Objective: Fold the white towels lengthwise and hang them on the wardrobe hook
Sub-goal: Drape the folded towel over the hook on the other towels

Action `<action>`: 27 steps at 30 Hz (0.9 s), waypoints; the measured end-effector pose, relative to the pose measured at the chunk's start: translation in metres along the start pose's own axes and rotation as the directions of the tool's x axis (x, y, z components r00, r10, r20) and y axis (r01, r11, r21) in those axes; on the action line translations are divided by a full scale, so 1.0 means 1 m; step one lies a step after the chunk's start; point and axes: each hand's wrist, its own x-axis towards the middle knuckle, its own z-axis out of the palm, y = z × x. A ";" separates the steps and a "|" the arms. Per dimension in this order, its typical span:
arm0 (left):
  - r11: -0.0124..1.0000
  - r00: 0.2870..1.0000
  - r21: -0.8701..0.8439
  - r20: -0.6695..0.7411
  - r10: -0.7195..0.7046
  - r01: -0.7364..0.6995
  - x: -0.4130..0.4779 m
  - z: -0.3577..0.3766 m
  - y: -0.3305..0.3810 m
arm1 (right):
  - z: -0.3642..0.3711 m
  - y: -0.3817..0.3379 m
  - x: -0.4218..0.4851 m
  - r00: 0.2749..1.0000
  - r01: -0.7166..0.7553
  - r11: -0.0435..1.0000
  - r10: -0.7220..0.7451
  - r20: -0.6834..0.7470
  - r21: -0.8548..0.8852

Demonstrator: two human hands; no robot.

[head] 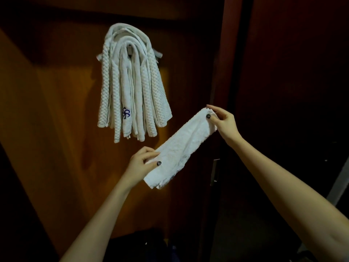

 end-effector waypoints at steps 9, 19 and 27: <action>0.975 0.996 0.212 -0.045 0.077 -0.066 -0.008 -0.011 0.002 | 0.005 0.025 -0.012 0.988 -0.094 0.995 0.088 -0.124 -0.045; 0.948 0.999 0.318 0.038 0.017 -0.028 -0.018 -0.007 -0.004 | 0.013 0.026 -0.011 0.985 -0.092 0.981 0.064 -0.162 -0.172; 0.860 0.961 0.501 0.181 -0.209 0.093 -0.029 0.018 0.005 | 0.021 0.032 -0.009 0.956 -0.201 0.940 0.127 -0.263 -0.275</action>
